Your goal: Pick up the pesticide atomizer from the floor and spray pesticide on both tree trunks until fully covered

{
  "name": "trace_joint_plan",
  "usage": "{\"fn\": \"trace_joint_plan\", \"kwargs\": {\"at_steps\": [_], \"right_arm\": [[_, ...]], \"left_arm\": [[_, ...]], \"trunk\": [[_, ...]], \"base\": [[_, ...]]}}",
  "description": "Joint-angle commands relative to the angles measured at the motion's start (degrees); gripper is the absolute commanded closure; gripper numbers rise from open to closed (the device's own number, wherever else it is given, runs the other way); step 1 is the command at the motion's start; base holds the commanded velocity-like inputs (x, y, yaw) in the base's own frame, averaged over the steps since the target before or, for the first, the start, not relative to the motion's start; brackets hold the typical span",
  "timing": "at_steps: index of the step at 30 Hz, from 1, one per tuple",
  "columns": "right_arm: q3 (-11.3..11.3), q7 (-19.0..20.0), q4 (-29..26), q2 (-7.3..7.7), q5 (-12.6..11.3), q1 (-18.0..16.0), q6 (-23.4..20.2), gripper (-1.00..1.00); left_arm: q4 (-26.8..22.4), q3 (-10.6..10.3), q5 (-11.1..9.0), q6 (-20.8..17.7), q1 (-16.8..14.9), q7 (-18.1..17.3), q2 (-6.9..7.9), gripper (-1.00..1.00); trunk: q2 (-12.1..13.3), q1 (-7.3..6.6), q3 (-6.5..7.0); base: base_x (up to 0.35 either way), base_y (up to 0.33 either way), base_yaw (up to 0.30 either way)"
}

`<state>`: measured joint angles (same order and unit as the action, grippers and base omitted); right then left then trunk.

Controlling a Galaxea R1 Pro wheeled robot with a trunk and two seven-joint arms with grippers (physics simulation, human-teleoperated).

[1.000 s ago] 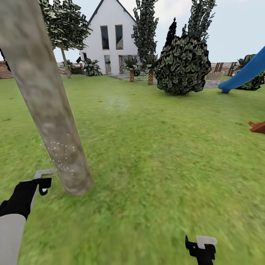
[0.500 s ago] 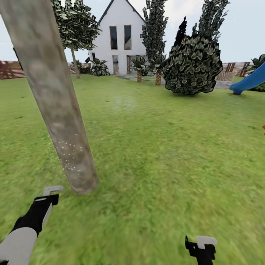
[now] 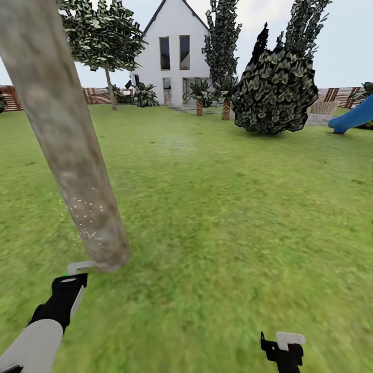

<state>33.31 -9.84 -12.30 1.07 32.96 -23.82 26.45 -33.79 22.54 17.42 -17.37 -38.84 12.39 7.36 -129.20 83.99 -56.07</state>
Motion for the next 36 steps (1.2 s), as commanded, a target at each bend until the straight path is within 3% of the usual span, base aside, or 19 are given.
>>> {"fn": "trace_joint_plan", "kwargs": {"at_steps": [1,10,18,30,36], "right_arm": [[0.0,0.0,0.0,-0.01,0.0,0.0,0.0,-1.0],[0.0,0.0,0.0,-0.02,0.0,0.0,0.0,-1.0],[0.0,0.0,0.0,-0.02,0.0,0.0,0.0,-1.0],[0.0,0.0,0.0,-0.02,0.0,0.0,0.0,-1.0],[0.0,0.0,0.0,-0.02,0.0,0.0,0.0,-1.0]], "left_arm": [[0.13,-0.08,0.05,-0.02,-0.01,0.0,-0.18,1.0],[0.21,-0.13,0.06,-0.03,-0.01,0.0,-0.59,1.0],[0.22,-0.15,0.03,-0.12,-0.01,0.05,-0.61,1.0],[0.22,-0.13,0.07,-0.12,-0.01,0.09,-0.66,1.0],[0.22,-0.13,0.07,-0.12,-0.01,0.09,-0.68,1.0]], "trunk": [[0.0,0.0,0.0],[0.0,0.0,0.0],[0.0,0.0,0.0],[0.0,0.0,0.0],[0.0,0.0,0.0]], "base": [[0.069,-0.271,0.0],[0.09,-0.271,0.007],[0.166,-0.247,0.232],[0.231,-0.193,0.013],[0.2,-0.211,0.226]]}}
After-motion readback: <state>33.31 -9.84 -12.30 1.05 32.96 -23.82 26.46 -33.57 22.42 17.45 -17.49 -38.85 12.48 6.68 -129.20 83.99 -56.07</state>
